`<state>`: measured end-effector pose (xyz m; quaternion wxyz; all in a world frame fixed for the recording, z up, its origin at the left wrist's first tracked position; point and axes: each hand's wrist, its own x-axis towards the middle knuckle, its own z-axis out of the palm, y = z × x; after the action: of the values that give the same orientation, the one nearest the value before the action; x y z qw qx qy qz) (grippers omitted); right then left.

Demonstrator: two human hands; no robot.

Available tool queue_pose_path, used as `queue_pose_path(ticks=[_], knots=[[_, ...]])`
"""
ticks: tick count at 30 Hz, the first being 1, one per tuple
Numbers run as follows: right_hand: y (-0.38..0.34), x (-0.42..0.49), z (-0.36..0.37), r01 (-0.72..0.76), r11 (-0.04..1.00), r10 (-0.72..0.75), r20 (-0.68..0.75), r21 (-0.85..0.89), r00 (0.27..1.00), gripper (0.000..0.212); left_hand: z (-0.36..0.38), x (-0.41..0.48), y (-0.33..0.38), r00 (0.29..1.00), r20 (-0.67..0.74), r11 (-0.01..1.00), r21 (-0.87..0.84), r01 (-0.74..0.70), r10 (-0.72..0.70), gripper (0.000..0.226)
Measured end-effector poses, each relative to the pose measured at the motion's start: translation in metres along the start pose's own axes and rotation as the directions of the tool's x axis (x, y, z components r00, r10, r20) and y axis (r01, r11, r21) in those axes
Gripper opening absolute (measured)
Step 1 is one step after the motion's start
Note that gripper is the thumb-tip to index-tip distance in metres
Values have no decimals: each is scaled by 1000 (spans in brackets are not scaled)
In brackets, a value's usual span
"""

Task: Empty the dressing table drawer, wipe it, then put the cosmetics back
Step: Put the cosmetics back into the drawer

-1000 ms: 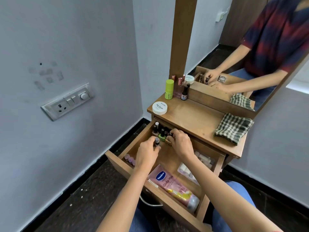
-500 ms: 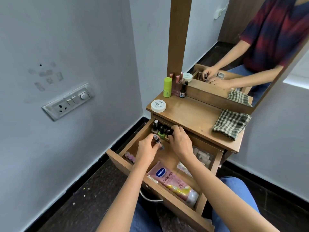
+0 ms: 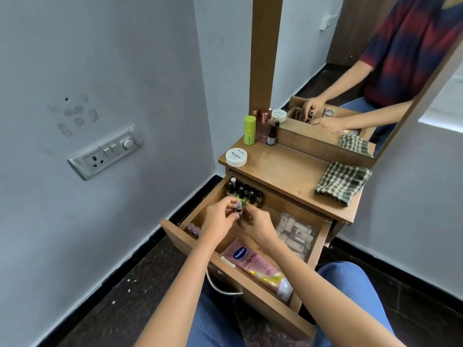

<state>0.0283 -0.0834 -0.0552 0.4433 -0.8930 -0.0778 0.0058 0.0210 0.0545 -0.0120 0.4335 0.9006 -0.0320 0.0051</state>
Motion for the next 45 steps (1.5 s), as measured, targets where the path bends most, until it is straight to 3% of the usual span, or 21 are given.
queue_pose_path(ticks=[3, 5, 9, 23, 32, 40, 45], knots=[[-4, 3, 15, -45, 999, 45, 19, 8, 999, 25, -18, 1, 0, 979, -188, 988, -148, 55, -82, 31], [-6, 5, 27, -45, 998, 48, 58, -47, 997, 27, -32, 2, -3, 924, -312, 931, -349, 103, -219, 25], [-12, 10, 53, -21, 994, 35, 129, -107, 991, 26, -56, 4, -22, 822, -407, 819, -561, 118, -397, 21], [-26, 30, 86, -29, 999, 33, 133, -32, 991, 28, -57, 10, -48, 843, -306, 776, -602, 188, -442, 19], [-22, 23, 73, -21, 999, 26, 141, -36, 990, 33, -57, 5, -37, 855, -336, 850, -485, 203, -396, 19], [-23, 21, 2, 170, 984, -174, -82, -56, 981, 16, -50, 23, 2, 899, -368, 938, -327, 115, -239, 16], [-37, 60, -65, 149, 988, -155, -304, -42, 940, 13, -38, 59, 38, 933, -333, 957, -288, 37, -136, 13]])
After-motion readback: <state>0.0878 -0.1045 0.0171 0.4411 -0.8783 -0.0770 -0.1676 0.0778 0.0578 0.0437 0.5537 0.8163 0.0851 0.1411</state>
